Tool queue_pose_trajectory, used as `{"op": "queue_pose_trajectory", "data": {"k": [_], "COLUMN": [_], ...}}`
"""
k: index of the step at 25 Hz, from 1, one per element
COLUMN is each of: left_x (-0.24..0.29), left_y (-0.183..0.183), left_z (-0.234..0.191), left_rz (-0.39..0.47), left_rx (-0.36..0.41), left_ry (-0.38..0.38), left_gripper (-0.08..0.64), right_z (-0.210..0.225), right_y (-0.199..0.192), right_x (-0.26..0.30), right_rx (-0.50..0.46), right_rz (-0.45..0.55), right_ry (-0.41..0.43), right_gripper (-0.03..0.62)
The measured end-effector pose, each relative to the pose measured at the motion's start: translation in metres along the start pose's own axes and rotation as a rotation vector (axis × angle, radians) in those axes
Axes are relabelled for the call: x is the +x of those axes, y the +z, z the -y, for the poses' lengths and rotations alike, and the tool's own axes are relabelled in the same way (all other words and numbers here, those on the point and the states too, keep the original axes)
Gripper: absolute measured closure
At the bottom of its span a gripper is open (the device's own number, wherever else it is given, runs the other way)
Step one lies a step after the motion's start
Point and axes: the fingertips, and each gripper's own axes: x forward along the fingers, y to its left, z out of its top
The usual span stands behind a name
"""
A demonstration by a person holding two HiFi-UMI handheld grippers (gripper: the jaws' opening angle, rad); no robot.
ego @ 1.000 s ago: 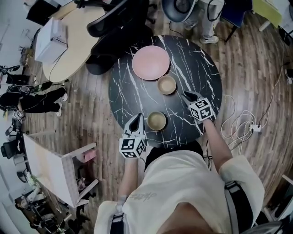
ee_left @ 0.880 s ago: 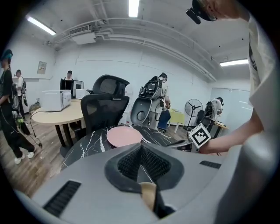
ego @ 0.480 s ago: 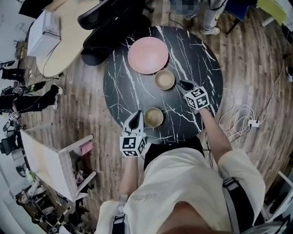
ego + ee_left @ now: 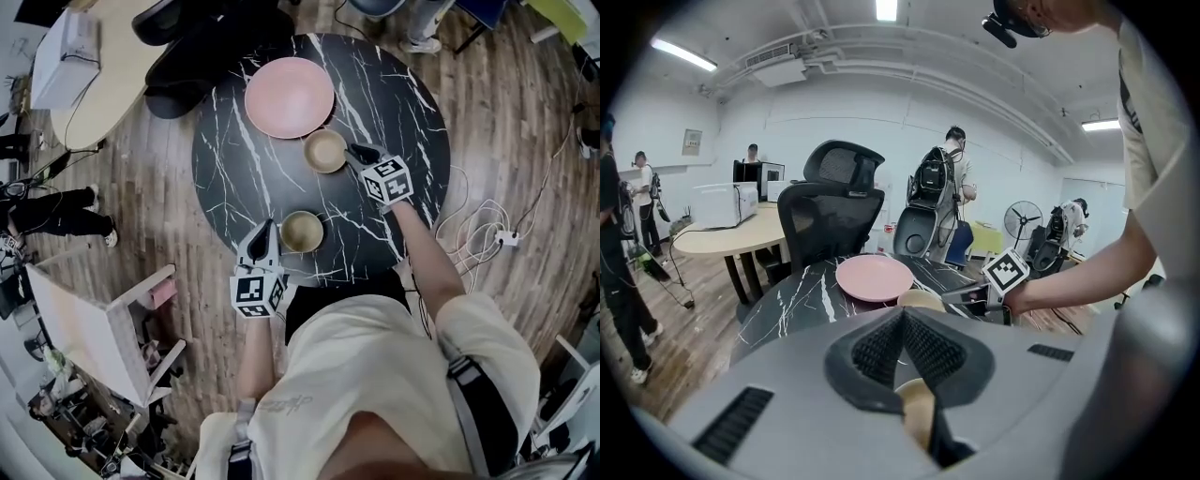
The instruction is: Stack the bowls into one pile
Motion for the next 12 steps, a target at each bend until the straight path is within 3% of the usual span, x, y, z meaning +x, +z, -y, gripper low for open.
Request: {"op": "queue_pose_trajectory", "data": {"k": [12], "left_x": [0.014], "left_y": [-0.014], "left_z": [-0.002], "left_rz": [-0.031], "left_rx": [-0.032], "left_ry": [-0.021], "left_gripper": [0.543], "right_z": [0.009], "right_y": [-0.003], "right_x": [0.021], "right_rx": [0.055], "right_rz": [-0.041], "right_ry": [0.004], "right_gripper": [0.505]}}
